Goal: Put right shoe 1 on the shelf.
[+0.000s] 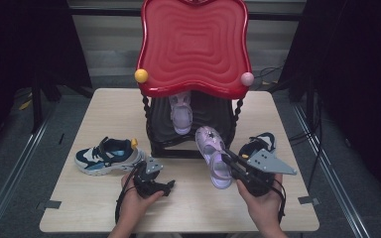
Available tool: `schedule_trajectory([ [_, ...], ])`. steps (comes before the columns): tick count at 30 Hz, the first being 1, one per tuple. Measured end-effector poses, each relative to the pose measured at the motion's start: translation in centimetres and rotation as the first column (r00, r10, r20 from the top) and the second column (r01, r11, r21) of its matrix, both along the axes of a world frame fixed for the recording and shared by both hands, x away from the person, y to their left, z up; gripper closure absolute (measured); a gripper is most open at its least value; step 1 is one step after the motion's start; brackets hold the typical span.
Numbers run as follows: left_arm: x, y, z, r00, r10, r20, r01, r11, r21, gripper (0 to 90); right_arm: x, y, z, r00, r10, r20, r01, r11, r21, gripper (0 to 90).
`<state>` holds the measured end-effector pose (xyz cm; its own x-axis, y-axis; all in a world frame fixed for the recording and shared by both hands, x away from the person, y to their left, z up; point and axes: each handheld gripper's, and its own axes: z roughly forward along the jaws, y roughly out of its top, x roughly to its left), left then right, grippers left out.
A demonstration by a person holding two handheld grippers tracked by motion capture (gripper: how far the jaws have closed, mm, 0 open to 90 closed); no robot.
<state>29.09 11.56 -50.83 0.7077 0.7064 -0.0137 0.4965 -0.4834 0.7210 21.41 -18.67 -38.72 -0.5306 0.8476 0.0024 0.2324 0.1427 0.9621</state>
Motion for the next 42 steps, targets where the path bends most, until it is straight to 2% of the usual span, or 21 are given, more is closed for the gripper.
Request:
schedule_trajectory([
  [10, 0.0, 0.0, 0.0, 1.0, -0.001, 0.0, 0.001, 1.0, 0.0, 15.2, 1.2, 0.5, 0.4, 0.9989, -0.037, 0.029, 0.038, 0.999, -0.022, 82.9],
  [20, 0.0, 0.0, 0.0, 1.0, 0.001, 0.0, -0.001, 1.0, 0.002, 15.2, 2.4, 1.1, 0.8, 0.9952, -0.087, 0.046, 0.088, 0.996, -0.016, 83.0],
  [24, 0.0, 0.0, 0.0, 1.0, -0.001, 0.001, 0.001, 1.0, -0.001, 15.2, 3.0, 1.3, 0.9, 0.9922, -0.118, 0.041, 0.118, 0.993, 0.014, 83.0],
  [31, 0.0, 0.0, 0.0, 1.0, 0.0, 0.0, 0.0, 1.0, 0.002, 15.2, 3.8, 1.7, 0.9, 0.9851, -0.153, 0.079, 0.152, 0.988, 0.022, 83.1],
  [42, 0.0, 0.0, 0.0, 1.0, 0.001, 0.0, -0.001, 1.0, 0.002, 15.1, 5.1, 2.2, 0.8, 0.9761, -0.194, 0.098, 0.189, 0.98, 0.053, 83.2],
])
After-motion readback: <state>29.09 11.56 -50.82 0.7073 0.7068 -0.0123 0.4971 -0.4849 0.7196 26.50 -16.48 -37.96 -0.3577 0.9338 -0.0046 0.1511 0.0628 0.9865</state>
